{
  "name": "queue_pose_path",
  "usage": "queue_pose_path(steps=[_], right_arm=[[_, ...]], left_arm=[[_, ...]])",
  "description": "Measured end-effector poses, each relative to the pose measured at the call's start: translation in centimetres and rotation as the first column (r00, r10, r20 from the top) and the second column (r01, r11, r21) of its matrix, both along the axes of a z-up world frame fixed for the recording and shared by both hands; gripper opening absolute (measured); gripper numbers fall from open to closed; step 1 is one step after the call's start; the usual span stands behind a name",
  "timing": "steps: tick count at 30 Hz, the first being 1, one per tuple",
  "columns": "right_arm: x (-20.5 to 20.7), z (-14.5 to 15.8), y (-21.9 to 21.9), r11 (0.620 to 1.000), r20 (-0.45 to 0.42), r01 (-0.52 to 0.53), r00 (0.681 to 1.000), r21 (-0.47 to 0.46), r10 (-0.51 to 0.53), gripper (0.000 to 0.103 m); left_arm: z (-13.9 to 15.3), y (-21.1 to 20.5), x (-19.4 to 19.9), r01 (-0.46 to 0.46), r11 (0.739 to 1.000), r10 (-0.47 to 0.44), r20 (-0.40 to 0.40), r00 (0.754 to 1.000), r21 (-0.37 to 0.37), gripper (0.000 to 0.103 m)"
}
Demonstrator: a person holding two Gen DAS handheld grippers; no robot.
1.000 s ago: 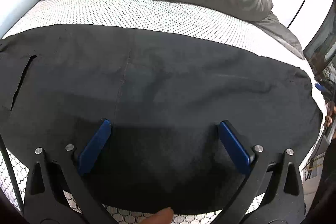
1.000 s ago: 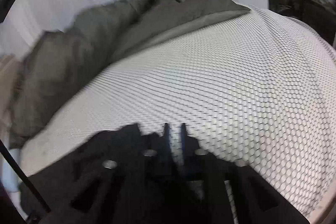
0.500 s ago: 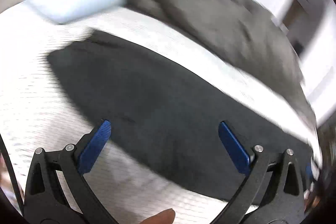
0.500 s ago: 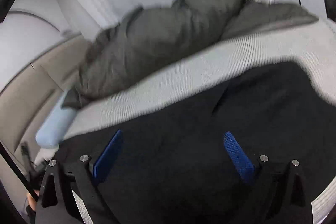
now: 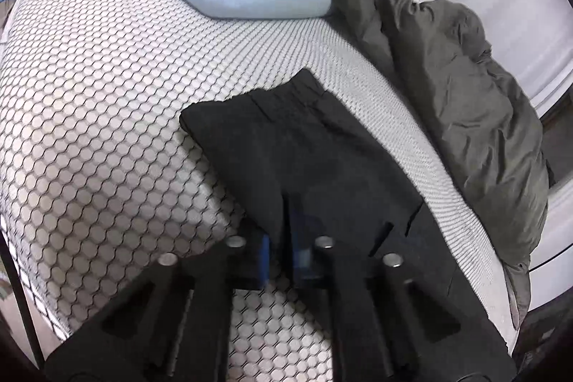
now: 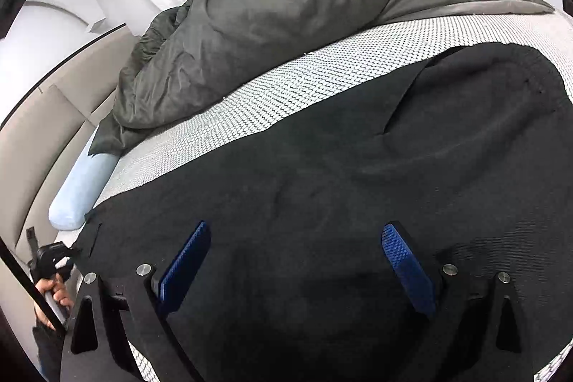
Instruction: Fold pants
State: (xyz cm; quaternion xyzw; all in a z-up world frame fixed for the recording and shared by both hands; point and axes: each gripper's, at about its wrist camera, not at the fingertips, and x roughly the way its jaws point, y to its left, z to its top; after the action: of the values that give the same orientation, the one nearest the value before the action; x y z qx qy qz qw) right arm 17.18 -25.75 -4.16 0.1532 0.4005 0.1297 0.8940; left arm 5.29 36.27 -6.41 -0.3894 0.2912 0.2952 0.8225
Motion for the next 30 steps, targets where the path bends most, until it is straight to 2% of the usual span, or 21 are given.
queue_pose_path(steps=[2,4,6,9,13,15,18,20,21,24,27,29,30], right_arm=[[0.0,0.0,0.0,1.0,0.002,0.001,1.0,0.0,-0.001,0.098],[0.0,-0.1,0.0,1.0,0.0,-0.001,1.0,0.005,0.001,0.098],[-0.1,-0.1,-0.1,1.0,0.001,-0.001,1.0,0.001,0.001,0.098],[-0.2,-0.1,-0.4,1.0,0.0,0.004,1.0,-0.005,-0.004,0.098],[-0.3,0.2,-0.8,1.0,0.01,0.018,1.0,0.001,-0.018,0.098],[-0.3,0.3,-1.1,0.999,0.013,0.034,0.999,0.002,-0.034,0.098],[0.0,0.1,-1.3,0.999,0.0,0.045,0.999,0.006,-0.045,0.098],[0.2,0.0,-1.2,0.999,-0.007,0.043,0.999,-0.005,-0.044,0.098],[0.3,-0.1,-1.0,0.999,-0.012,0.038,0.999,-0.019,-0.039,0.098],[0.5,-0.4,-0.5,0.998,-0.033,0.011,0.999,-0.07,-0.013,0.098],[0.6,-1.0,0.1,0.99,-0.05,-0.028,0.999,-0.141,0.021,0.098],[0.3,-1.0,0.4,0.979,-0.041,-0.045,0.998,-0.197,0.038,0.098],[-0.1,-0.9,0.7,0.969,-0.025,-0.052,0.999,-0.24,0.047,0.098]], left_arm=[[0.8,-0.1,0.7,0.014,0.999,-0.014,-0.004,1.0,0.049,0.003],[0.7,0.2,1.9,0.023,0.997,-0.018,-0.06,0.998,0.077,0.003],[-0.8,0.8,2.7,0.015,0.999,-0.01,-0.111,0.994,0.044,0.004],[-1.1,0.9,2.7,0.008,0.999,-0.004,-0.121,0.993,0.034,0.007],[0.1,0.4,1.0,-0.05,0.998,0.055,-0.125,0.991,0.037,0.036],[1.2,-0.6,0.0,-0.037,0.998,0.041,-0.084,0.996,0.056,0.038],[3.1,-3.8,0.1,0.084,0.987,-0.078,-0.052,0.996,0.135,0.043],[3.8,-6.5,0.8,0.146,0.975,-0.143,-0.034,0.989,0.166,0.07],[4.1,-8.0,1.3,0.188,0.966,-0.187,-0.024,0.982,0.178,0.078],[4.2,-14.0,4.0,0.362,0.902,-0.358,-0.062,0.932,0.236,0.103],[3.7,-18.9,6.3,0.465,0.844,-0.461,-0.082,0.884,0.266,0.102],[3.0,-22.3,7.5,0.547,0.808,-0.545,-0.078,0.835,0.218,0.102],[2.5,-23.9,8.0,0.595,0.781,-0.592,-0.079,0.802,0.189,0.102]])
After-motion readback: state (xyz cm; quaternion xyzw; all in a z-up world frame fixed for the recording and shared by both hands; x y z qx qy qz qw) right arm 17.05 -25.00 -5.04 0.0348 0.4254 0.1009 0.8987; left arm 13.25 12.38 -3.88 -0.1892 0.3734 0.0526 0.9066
